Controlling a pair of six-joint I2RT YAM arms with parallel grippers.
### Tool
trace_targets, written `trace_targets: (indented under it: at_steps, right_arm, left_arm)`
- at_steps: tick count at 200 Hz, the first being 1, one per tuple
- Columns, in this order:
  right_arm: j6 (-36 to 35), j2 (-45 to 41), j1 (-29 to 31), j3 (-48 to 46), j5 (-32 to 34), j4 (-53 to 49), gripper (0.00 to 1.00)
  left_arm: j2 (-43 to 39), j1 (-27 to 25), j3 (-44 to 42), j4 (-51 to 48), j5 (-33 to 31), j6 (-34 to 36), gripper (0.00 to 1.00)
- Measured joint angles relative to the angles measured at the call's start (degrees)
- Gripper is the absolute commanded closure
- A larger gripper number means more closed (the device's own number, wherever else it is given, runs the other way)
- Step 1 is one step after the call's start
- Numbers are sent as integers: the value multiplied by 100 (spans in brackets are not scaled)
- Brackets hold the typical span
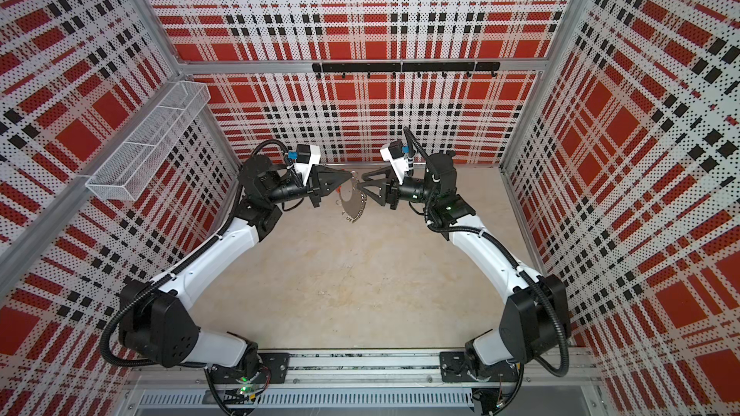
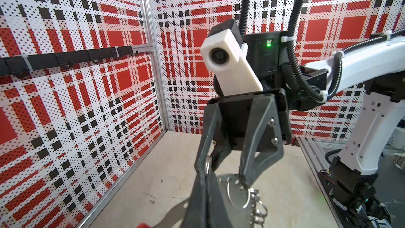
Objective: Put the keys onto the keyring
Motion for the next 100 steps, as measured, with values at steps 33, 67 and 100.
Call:
trace_targets:
  at_steps: [33, 67, 100]
  right_arm:
    - [133, 74, 138, 0, -68, 140, 68]
    - [197, 79, 249, 0, 0, 221, 68]
    - [205, 92, 332, 20, 39, 249, 67]
  left_arm:
    - [2, -11, 2, 35, 0, -59, 100]
    - [2, -13, 2, 79, -2, -87, 100]
    - [2, -20, 2, 92, -15, -107, 100]
